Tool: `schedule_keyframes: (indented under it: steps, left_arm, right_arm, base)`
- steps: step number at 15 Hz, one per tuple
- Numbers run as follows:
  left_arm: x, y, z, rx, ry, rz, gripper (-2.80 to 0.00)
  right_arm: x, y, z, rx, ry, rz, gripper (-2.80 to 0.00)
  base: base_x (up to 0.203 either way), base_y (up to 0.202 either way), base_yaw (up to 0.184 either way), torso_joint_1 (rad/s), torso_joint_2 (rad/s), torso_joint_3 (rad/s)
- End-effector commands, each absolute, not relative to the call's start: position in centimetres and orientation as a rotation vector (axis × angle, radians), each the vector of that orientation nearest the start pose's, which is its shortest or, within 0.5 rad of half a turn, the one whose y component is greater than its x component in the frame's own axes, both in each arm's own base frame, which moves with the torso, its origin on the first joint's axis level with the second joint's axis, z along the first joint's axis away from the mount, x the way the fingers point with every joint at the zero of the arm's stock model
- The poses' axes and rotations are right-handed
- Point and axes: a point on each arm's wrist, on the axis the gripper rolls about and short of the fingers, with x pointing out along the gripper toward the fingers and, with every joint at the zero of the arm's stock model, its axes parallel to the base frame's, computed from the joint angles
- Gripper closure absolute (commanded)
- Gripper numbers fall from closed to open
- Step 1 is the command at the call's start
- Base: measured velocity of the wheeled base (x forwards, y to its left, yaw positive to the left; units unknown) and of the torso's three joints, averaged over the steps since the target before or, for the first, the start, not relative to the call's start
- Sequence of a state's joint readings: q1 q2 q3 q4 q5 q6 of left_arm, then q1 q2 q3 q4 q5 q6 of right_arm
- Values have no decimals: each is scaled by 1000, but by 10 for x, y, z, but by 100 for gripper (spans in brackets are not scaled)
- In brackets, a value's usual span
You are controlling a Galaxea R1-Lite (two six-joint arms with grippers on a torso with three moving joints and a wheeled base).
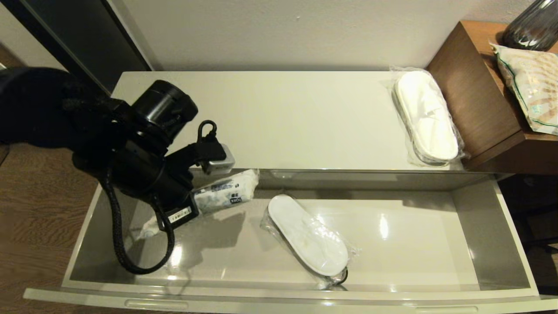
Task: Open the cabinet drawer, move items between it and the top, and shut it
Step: Put the tissue in the drawer
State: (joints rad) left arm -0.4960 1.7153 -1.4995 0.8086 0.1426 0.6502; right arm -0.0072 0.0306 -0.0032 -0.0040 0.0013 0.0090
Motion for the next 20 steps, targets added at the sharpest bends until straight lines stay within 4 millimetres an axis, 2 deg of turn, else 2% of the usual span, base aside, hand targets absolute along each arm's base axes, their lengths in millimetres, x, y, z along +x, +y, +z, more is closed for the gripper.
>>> schedule_keyframes:
  steps: [1,4,5,10,14,20]
  left_arm:
    - [250,-136,212,939,915,-667,0]
    - [252,-144,176,973,923,-668,0]
    - [255,-146,169,980,934,-663,0]
    - [295,-169,116,1025,828,-574,0]
    - [315,-183,92,1069,779,-481,0]
    - [333,-192,61,1153,761,-293,0]
  right_arm:
    - [-21,0,77,9,23,-6,0]
    - [-21,0,77,9,23,-6,0]
    - [-21,0,78,9,24,-6,0]
    - [-21,0,78,9,25,-6,0]
    - [-21,0,77,9,23,-6,0]
    - [-21,0,78,9,25,-6,0]
  base:
    - [0,0,0,0,0,0]
    - [0,0,0,0,0,0]
    - [0,0,0,0,0,0]
    - [0,0,0,0,0,0]
    - [0,0,0,0,0,0]
    - [0,0,0,0,0,0]
